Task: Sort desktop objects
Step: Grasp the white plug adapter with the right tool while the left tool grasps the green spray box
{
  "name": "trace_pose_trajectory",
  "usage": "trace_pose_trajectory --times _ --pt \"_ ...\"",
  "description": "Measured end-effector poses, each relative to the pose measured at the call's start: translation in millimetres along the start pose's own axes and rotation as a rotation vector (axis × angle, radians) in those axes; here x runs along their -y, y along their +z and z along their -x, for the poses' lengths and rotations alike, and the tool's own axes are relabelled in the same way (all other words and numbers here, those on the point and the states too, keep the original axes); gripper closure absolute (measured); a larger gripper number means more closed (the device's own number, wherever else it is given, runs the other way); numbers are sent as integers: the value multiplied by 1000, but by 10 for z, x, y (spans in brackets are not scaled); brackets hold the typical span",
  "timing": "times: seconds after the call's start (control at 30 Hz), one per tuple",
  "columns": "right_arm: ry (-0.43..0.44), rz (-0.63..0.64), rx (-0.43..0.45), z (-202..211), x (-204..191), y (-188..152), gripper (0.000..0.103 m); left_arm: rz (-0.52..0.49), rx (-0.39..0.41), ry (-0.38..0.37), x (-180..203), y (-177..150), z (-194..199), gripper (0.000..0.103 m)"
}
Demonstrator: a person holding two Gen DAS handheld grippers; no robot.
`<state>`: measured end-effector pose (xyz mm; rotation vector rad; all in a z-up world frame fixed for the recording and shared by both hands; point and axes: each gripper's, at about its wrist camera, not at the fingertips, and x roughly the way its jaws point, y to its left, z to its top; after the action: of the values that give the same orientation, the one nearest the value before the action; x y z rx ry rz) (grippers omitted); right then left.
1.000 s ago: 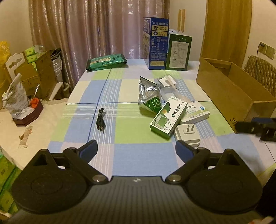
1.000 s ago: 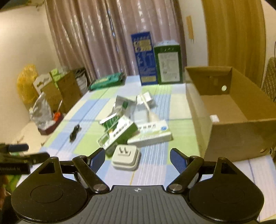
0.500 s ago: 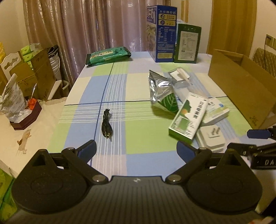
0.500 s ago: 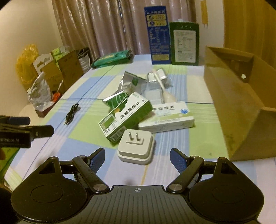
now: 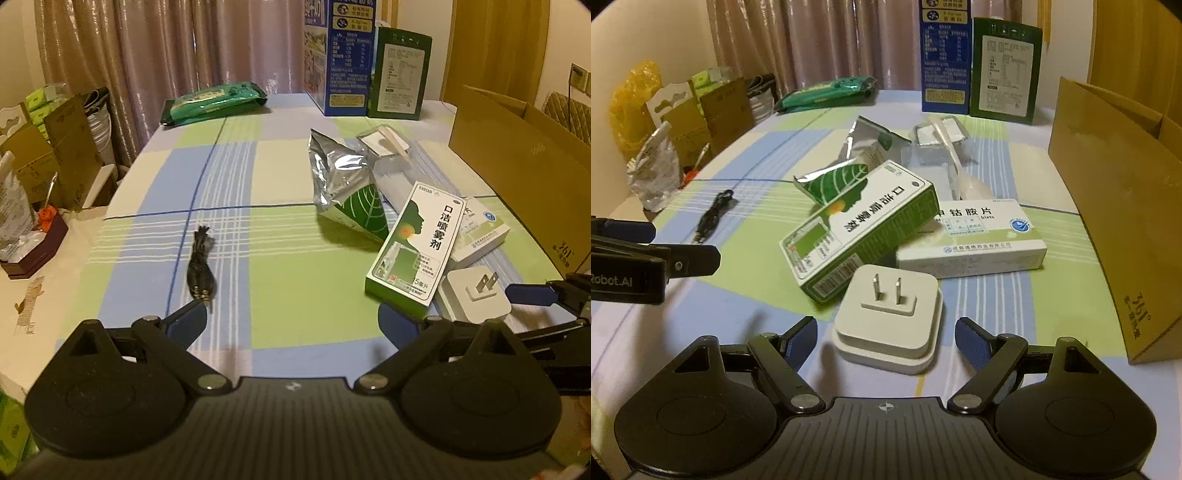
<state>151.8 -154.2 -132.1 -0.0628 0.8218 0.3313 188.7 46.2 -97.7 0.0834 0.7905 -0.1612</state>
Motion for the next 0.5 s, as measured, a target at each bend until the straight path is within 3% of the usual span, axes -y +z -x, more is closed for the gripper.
trace_pose_trajectory --times 0.17,0.27,0.5 --pt "-15 -17 4 -87 13 16 26 -6 -6 -12 21 -30 -102 6" --pt "-20 -4 1 -119 -7 11 38 -14 -4 -13 46 -40 -138 6" --pt "-66 -10 9 -50 79 -5 40 -58 29 -79 183 -2 -176 6"
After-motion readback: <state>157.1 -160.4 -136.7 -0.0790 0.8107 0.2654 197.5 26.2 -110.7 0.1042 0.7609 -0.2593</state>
